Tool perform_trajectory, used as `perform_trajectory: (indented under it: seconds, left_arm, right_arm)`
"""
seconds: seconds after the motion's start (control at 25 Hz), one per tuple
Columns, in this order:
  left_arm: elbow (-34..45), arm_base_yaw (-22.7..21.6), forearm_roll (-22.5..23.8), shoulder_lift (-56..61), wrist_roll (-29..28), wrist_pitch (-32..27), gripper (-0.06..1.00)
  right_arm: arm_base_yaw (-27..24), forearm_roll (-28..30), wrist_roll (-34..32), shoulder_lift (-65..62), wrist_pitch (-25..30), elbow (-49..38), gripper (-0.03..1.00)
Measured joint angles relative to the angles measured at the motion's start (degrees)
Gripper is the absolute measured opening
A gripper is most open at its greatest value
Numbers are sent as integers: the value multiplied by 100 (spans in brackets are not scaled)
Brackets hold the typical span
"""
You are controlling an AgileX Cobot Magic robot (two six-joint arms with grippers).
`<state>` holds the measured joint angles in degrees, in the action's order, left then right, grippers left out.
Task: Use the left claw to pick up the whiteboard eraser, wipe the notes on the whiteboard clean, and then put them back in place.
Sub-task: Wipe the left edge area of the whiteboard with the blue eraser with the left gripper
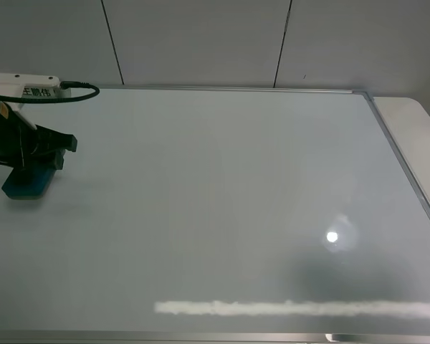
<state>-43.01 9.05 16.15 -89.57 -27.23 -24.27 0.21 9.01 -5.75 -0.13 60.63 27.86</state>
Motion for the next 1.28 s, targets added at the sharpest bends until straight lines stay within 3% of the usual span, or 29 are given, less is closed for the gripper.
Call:
perform_trajectory:
  seconds: [0.2,0.32,0.64,1.28]
  left_arm:
    - [759,-263,80,-1,174,1332,55]
    - [894,-305,282,-43,191,1722,55]
    - [895,-306,406,-625,431,1890,55]
    - [901,-306,401,-661,449,1934,55]
  right_arm:
    - [0,0,0,0,0,0,99]
    - [0,0,0,0,0,0,99]
    - [0,0,0,0,0,0,99]
    - [0,0,0,0,0,0,99]
